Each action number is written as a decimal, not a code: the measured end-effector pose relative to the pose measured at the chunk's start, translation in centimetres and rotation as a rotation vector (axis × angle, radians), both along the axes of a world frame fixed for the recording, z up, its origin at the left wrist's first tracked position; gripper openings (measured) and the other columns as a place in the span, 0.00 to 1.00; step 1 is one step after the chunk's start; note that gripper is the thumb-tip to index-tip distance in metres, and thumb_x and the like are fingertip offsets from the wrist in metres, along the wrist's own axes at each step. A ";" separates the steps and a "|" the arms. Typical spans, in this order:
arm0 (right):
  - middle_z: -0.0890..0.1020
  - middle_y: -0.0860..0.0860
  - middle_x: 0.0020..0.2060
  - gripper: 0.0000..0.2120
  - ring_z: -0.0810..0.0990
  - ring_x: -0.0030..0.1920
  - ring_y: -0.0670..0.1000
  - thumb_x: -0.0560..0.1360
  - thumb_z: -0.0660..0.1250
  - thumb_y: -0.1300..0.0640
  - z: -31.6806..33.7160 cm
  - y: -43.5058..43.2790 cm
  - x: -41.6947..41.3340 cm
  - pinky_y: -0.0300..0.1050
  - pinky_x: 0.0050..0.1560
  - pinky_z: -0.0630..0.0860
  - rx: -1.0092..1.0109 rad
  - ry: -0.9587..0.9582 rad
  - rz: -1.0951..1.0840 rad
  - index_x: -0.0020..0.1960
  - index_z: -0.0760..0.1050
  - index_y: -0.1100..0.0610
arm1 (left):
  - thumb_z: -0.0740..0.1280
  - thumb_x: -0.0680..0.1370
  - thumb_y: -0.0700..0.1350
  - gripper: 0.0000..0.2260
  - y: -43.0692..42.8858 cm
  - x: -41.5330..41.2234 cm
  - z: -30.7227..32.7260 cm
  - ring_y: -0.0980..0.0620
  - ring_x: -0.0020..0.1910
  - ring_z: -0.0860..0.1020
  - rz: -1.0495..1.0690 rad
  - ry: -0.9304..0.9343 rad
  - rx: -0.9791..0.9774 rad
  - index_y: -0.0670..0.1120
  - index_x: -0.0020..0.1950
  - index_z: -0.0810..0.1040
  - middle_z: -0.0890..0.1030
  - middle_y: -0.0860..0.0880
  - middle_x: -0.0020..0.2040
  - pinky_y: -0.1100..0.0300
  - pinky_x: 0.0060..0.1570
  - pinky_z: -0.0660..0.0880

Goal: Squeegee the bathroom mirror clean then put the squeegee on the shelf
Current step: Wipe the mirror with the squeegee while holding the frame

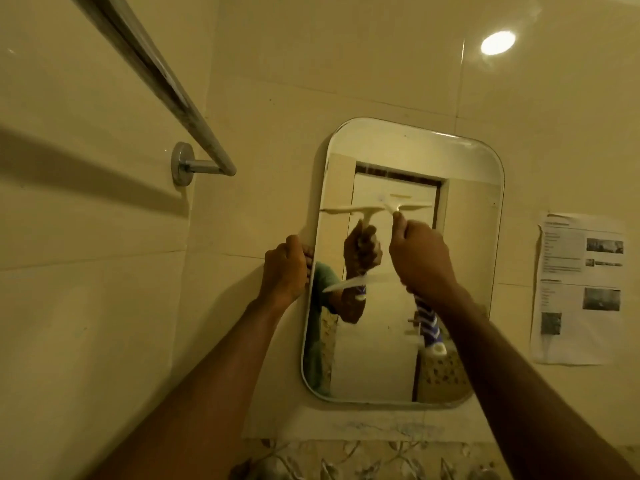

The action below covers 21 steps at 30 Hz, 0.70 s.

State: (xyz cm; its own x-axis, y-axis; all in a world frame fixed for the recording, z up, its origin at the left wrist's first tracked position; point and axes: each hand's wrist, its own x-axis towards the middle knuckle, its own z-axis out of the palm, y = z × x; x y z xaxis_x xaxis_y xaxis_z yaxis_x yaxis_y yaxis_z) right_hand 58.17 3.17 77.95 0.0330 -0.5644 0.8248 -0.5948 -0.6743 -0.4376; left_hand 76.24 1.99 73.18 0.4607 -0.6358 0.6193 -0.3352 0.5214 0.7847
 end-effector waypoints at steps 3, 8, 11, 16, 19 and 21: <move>0.73 0.47 0.26 0.20 0.71 0.23 0.42 0.83 0.50 0.48 -2.0 -0.7 0.2 0.33 0.25 0.67 0.012 0.022 0.008 0.35 0.69 0.51 | 0.47 0.81 0.53 0.25 0.2 0.1 0.1 0.43 0.40 0.81 -0.045 0.042 -0.004 0.40 0.45 0.78 0.82 0.40 0.41 0.43 0.50 0.81; 0.74 0.45 0.26 0.19 0.72 0.23 0.41 0.81 0.49 0.45 -13.4 -0.1 0.1 0.29 0.24 0.62 0.099 0.113 -0.075 0.36 0.71 0.49 | 0.48 0.82 0.49 0.24 -0.2 0.3 0.0 0.42 0.40 0.80 -0.025 0.023 -0.011 0.38 0.45 0.79 0.81 0.40 0.39 0.46 0.47 0.80; 0.73 0.45 0.26 0.21 0.69 0.24 0.41 0.82 0.49 0.47 -13.8 0.0 -0.9 0.32 0.26 0.62 0.130 0.148 -0.082 0.36 0.71 0.51 | 0.48 0.81 0.53 0.26 -0.3 0.0 -0.2 0.38 0.43 0.81 0.022 -0.021 -0.025 0.37 0.47 0.79 0.82 0.37 0.43 0.44 0.49 0.81; 0.71 0.50 0.25 0.24 0.67 0.22 0.45 0.83 0.49 0.47 -4.8 -1.3 -4.6 0.35 0.23 0.65 0.017 -0.023 -0.048 0.33 0.70 0.56 | 0.52 0.84 0.51 0.23 -0.7 -0.7 -1.1 0.45 0.37 0.77 0.171 -0.172 -0.072 0.38 0.41 0.77 0.79 0.40 0.37 0.60 0.34 0.71; 0.72 0.52 0.26 0.25 0.68 0.22 0.47 0.83 0.49 0.48 -2.8 -3.1 -5.9 0.38 0.24 0.66 0.012 -0.069 -0.067 0.35 0.72 0.58 | 0.52 0.84 0.50 0.22 -0.9 -0.7 -0.9 0.52 0.33 0.74 0.228 -0.217 -0.060 0.41 0.39 0.76 0.77 0.43 0.36 0.65 0.31 0.66; 0.73 0.53 0.26 0.26 0.69 0.23 0.48 0.83 0.48 0.48 -5.3 -4.1 -6.1 0.40 0.24 0.67 0.018 -0.072 -0.103 0.36 0.73 0.60 | 0.51 0.84 0.49 0.21 -1.0 -0.6 -0.8 0.58 0.31 0.70 0.271 -0.241 -0.041 0.41 0.39 0.76 0.75 0.46 0.35 0.69 0.30 0.63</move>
